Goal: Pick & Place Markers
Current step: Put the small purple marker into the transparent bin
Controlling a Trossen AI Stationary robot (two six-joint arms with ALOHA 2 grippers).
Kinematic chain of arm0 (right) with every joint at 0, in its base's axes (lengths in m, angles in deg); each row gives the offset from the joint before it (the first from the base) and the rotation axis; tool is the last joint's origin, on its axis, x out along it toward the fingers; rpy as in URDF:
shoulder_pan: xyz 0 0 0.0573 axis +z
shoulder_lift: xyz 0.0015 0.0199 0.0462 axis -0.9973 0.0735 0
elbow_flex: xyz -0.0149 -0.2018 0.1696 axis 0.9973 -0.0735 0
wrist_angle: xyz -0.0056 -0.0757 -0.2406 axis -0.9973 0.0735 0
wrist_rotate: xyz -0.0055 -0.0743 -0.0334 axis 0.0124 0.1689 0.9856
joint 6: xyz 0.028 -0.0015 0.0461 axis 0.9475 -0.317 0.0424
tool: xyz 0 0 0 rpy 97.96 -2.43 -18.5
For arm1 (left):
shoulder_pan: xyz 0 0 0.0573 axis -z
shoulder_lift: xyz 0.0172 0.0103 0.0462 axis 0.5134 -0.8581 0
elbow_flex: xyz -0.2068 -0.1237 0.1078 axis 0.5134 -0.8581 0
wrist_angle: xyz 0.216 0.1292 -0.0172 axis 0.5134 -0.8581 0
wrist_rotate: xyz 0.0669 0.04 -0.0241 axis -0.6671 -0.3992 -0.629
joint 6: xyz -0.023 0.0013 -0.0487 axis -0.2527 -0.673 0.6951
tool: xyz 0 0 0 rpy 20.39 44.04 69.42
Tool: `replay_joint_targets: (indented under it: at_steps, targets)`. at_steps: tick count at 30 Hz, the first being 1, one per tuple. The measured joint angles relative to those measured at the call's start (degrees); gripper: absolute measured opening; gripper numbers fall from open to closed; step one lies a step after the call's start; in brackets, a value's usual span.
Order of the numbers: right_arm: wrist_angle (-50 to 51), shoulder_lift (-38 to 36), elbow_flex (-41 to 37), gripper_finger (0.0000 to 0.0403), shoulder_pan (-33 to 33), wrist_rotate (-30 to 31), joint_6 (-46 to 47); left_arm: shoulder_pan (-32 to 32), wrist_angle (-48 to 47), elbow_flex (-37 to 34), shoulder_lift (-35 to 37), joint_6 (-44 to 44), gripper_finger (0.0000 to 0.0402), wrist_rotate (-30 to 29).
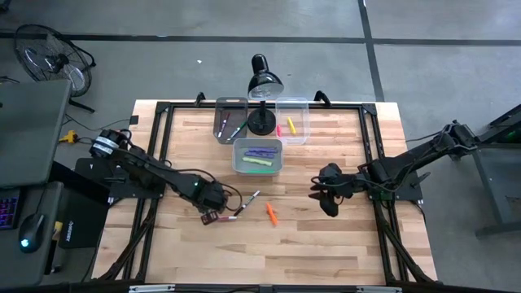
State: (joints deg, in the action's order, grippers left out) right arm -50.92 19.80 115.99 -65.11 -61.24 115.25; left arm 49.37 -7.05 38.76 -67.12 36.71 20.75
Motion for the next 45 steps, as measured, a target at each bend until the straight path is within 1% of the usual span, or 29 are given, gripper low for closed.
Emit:
replay_joint_targets:
  at_steps: [3,5,7,15,17,21,24,27,31,35,41,45]
  targets:
    - [0.08,-0.15,0.00,0.0133,0.00,-0.89,0.00,0.00,-1.92,2.39,-0.12,-1.07,0.0030,-1.46]
    - [0.04,-0.34,0.00,0.0133,0.01,-0.82,-0.02,-0.21,-1.26,3.80,-0.19,-1.84,0.0030,-5.15]
    - [0.09,-0.39,0.00,0.0133,-0.01,-0.75,-0.09,-0.46,-0.95,5.33,-0.03,-1.86,0.0031,-6.72]
    - [-0.30,-0.96,0.00,0.0133,0.01,-0.69,-0.65,-0.26,-4.07,12.27,0.03,-2.41,0.0032,-6.48]
    - [-1.84,-0.96,0.00,0.0133,-0.01,-0.02,-1.23,-0.20,-4.08,15.22,0.03,-4.40,0.0032,-6.93]
    - [-7.73,-0.96,-0.02,0.0133,-0.04,2.06,-4.10,-1.15,-4.02,22.29,0.12,-10.34,0.0032,-11.41]
    - [-11.95,-0.96,-0.02,0.0133,-0.12,3.63,-6.36,-3.12,-3.24,27.69,0.21,-14.56,0.0032,-13.82]
    - [-14.38,-0.96,-0.02,0.0133,-0.41,4.67,-8.14,-5.33,-0.25,31.89,0.23,-19.37,0.0033,-15.68]
    - [-18.01,-0.94,-0.02,0.0133,-1.89,4.37,-10.55,-8.03,5.25,36.19,0.27,-26.26,0.0033,-15.67]
    - [-23.49,-0.94,-0.02,0.0133,-4.00,4.29,-14.87,-9.71,9.88,38.74,0.27,-31.21,0.0033,-14.92]
    - [-32.48,-0.94,-0.02,0.0134,-7.58,3.67,-22.00,-11.55,16.72,39.25,0.29,-33.19,0.0033,-13.32]
    - [-36.97,-0.94,0.00,0.0134,-9.97,3.05,-24.65,-12.22,18.99,39.27,0.29,-33.27,0.0033,-12.02]
